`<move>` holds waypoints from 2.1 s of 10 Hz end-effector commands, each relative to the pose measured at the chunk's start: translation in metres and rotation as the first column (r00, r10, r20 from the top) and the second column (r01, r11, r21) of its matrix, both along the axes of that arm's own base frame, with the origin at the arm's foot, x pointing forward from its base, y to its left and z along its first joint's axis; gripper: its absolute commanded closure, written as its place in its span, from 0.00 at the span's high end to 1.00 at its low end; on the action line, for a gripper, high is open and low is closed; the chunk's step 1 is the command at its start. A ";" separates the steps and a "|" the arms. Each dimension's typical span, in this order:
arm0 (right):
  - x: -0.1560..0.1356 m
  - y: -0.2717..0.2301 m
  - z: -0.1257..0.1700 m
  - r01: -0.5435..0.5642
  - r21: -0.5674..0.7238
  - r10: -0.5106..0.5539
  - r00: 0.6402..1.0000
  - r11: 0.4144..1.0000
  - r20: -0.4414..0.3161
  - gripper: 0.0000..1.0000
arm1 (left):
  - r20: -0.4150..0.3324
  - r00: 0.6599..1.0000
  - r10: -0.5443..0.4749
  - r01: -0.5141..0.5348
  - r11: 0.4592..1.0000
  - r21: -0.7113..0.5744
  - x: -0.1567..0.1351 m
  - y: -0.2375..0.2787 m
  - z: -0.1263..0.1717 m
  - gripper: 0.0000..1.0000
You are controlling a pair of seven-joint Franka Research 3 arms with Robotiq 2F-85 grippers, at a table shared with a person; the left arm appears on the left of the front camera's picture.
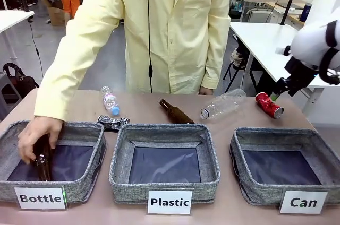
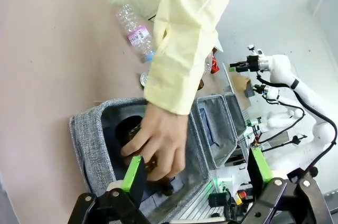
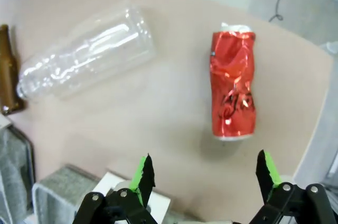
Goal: Sort the can waste into the basket.
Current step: Pick up the can waste from the table and place it in the right Fabric basket.
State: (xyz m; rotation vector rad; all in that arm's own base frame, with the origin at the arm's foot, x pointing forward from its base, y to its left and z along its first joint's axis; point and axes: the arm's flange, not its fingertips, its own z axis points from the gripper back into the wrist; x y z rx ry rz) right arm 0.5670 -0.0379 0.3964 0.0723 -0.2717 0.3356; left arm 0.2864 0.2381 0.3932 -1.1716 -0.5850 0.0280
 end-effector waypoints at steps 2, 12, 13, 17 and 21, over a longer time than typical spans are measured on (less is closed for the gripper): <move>0.022 -0.008 -0.027 -0.027 0.035 0.025 0.998 0.999 0.052 1.00 | 0.031 1.000 0.001 -0.001 1.000 -0.014 0.000 0.000 0.001 1.00; 0.036 -0.026 -0.104 -0.043 0.074 0.025 0.974 0.996 0.225 1.00 | 0.031 1.000 0.001 -0.001 1.000 -0.014 0.000 0.000 0.001 1.00; 0.036 -0.025 -0.104 -0.044 0.073 0.027 0.974 0.996 0.224 1.00 | 0.031 1.000 0.001 -0.001 1.000 -0.014 0.000 0.000 0.001 1.00; 0.035 -0.026 -0.102 -0.034 0.071 0.018 0.976 0.997 0.217 0.00 | 0.031 1.000 0.001 -0.001 1.000 -0.014 0.000 0.000 0.001 1.00; 0.034 -0.028 -0.102 -0.032 0.071 0.016 0.977 0.997 0.213 0.00 | 0.031 1.000 0.001 -0.001 1.000 -0.014 0.000 0.000 0.001 1.00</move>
